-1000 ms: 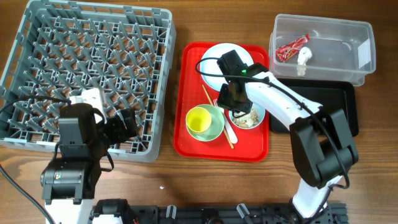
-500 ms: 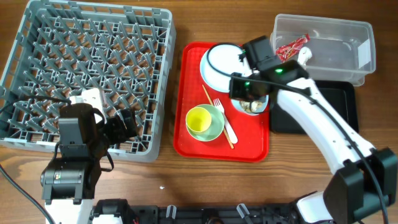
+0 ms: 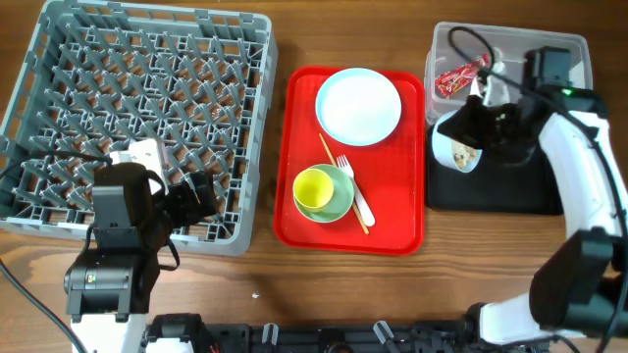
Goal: Sort waste into correct bins and load items into the dishwasher rack
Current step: 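Tip the bowl over the black tray to dump the rice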
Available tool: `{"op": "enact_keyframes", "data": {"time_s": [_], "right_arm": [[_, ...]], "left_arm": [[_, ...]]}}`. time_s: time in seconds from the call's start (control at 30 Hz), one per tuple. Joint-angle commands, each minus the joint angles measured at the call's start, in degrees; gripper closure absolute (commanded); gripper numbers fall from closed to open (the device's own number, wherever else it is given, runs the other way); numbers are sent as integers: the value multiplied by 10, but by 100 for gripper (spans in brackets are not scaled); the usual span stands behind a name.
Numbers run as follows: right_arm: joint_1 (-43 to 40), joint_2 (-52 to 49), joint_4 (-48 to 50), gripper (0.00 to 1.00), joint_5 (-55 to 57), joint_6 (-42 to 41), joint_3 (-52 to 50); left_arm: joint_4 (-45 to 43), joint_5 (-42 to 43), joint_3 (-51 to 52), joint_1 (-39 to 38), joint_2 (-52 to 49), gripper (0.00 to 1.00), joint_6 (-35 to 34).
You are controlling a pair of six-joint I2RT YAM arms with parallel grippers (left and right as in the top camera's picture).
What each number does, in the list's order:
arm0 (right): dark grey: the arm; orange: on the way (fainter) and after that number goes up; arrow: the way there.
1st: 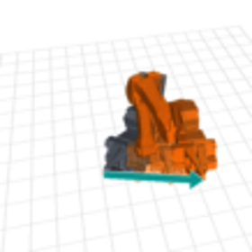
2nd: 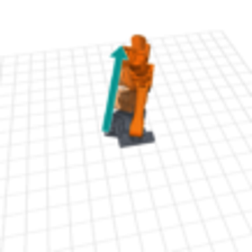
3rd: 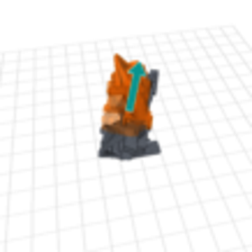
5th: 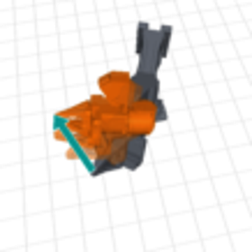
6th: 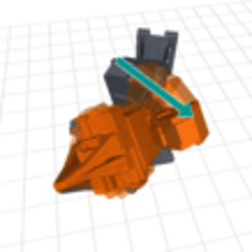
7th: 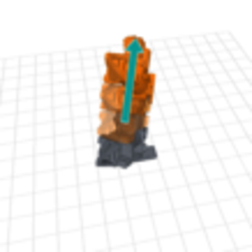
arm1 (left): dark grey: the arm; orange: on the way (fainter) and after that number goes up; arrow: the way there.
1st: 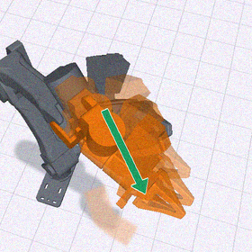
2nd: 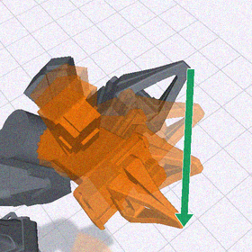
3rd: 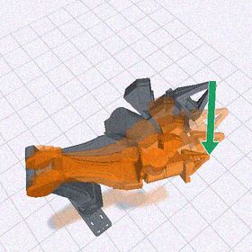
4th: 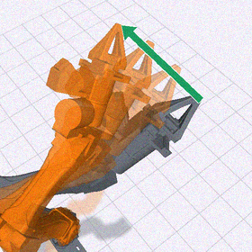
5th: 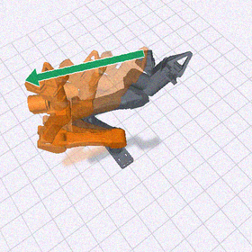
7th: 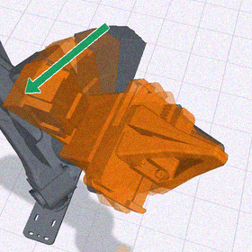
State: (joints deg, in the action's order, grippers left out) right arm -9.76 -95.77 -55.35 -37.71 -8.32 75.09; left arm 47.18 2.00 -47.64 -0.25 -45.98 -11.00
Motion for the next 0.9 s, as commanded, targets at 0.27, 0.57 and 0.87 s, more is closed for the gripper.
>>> {"op": "enact_keyframes", "data": {"time_s": [0.27,0.57,0.87], "right_arm": [[-134,-167,-48,96,-317,144,2],[-210,-198,-56,96,-425,108,2],[-240,-198,-57,96,-553,44,2]], "left_arm": [[0,-1,-9,0,0,0,1],[1,-1,-9,0,0,0,1],[1,-1,-9,0,0,0,1]]}}
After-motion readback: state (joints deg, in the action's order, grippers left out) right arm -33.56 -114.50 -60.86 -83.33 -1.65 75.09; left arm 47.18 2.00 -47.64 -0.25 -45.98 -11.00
